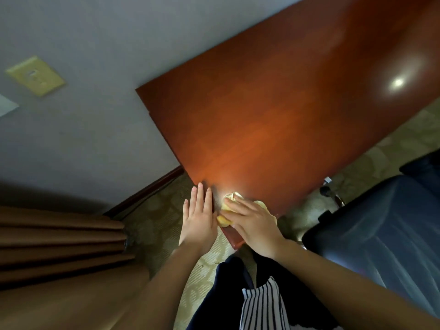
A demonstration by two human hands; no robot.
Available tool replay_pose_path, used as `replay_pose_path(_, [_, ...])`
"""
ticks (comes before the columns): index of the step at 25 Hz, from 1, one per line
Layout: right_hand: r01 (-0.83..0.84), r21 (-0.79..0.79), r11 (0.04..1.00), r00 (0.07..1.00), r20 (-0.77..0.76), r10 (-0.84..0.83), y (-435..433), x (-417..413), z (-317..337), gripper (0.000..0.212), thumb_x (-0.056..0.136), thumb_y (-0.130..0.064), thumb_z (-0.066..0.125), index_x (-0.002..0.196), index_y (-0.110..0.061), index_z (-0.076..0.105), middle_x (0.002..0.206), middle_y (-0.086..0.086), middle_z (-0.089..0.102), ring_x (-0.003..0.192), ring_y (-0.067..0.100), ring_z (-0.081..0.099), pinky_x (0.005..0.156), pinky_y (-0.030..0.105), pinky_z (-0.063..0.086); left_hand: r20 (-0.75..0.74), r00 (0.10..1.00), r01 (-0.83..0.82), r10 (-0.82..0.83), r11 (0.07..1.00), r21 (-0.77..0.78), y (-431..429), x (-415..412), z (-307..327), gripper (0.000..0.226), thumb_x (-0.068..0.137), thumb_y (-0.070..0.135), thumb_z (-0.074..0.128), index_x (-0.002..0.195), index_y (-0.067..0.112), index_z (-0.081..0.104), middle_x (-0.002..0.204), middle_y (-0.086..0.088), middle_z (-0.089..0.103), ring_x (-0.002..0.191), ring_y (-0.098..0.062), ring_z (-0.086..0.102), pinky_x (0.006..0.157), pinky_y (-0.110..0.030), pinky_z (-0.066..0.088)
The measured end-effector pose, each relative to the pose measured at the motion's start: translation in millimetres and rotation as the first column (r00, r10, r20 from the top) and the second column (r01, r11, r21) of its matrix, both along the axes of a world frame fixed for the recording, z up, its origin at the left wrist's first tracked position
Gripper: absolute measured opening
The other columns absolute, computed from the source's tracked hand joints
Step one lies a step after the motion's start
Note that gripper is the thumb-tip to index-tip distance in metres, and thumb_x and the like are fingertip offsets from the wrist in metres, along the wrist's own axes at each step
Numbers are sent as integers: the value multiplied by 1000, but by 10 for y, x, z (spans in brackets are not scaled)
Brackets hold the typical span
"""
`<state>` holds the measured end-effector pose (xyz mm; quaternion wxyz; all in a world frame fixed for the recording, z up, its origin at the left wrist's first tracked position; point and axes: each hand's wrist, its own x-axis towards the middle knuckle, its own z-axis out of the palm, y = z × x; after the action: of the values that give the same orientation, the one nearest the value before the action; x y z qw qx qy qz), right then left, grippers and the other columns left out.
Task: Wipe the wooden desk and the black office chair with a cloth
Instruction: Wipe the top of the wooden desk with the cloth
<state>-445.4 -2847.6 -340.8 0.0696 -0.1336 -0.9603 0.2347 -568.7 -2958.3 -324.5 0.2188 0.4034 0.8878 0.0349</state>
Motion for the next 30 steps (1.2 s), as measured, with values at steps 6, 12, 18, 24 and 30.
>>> replay_pose_path(6, [-94, 40, 995, 990, -100, 98, 194, 288, -45, 32, 77, -13, 77, 108, -17, 71, 125, 2, 62, 116, 23, 59, 96, 36, 47, -22, 990, 139, -140, 989, -41, 391, 2, 52, 67, 102, 31, 28, 150, 11, -15, 155, -8, -28, 137, -17, -34, 115, -37, -15])
replay_pose_path(12, [138, 9, 990, 990, 8, -138, 930, 542, -69, 38, 86, -18, 48, 119, -25, 65, 135, 0, 55, 124, 21, 52, 96, 36, 45, -7, 985, 170, -173, 974, -152, 1129, -45, 164, 95, 93, 55, 45, 148, 11, -19, 153, -12, -31, 141, -27, -29, 115, -45, -10])
replay_pose_path(18, [307, -51, 950, 951, 33, -306, 2172, 831, -72, 41, 88, -1, 61, 125, -16, 61, 139, 7, 50, 129, 30, 46, 101, 44, 40, -14, 967, 245, -256, 937, -249, 1988, 63, 223, 113, 82, 63, 56, 148, 10, -19, 153, -15, -30, 142, -30, -25, 116, -48, -4])
replay_pose_path(24, [495, 17, 869, 866, 72, -495, 3376, 1085, -92, 40, 93, -4, 55, 132, -13, 53, 143, 13, 45, 132, 34, 41, 109, 46, 35, -40, 988, 123, -147, 923, -363, 2352, 28, 138, 130, 69, 75, 57, 144, 14, -29, 150, -16, -36, 141, -34, -26, 115, -53, -3])
replay_pose_path(30, [748, 15, 664, 662, 65, -747, 4273, 953, -65, 38, 98, -7, 40, 136, -11, 49, 145, 14, 40, 132, 35, 34, 103, 47, 36, -72, 997, 1, -38, 889, -458, 2452, -4, 102, 146, 56, 82, 61, 137, 12, -39, 147, -22, -39, 139, -38, -29, 114, -54, -4])
